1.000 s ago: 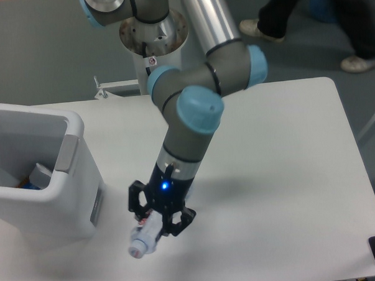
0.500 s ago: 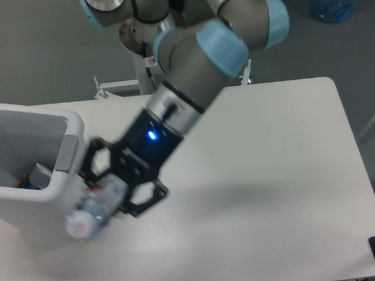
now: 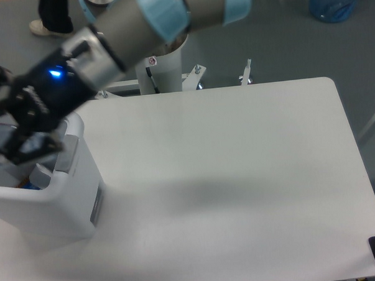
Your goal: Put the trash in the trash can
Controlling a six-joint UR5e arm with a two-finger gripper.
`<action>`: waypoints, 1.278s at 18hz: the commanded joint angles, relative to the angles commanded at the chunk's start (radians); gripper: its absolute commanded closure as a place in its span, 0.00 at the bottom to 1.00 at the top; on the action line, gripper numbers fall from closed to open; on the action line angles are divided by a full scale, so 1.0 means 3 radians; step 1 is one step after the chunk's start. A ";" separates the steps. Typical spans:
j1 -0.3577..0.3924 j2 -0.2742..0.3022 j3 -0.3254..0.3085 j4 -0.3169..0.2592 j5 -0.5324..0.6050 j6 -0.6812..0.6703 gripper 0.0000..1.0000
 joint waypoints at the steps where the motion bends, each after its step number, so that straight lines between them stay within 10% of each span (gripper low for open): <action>1: -0.0005 0.0036 -0.0082 0.0036 0.0000 0.0036 0.06; 9: 0.0076 -0.0010 -0.0160 0.0046 0.0123 0.0077 0.00; 19: 0.1385 -0.0398 -0.0170 0.0036 0.0261 0.0521 0.00; 23: 0.1625 -0.0638 0.0019 0.0031 0.1153 0.0920 0.00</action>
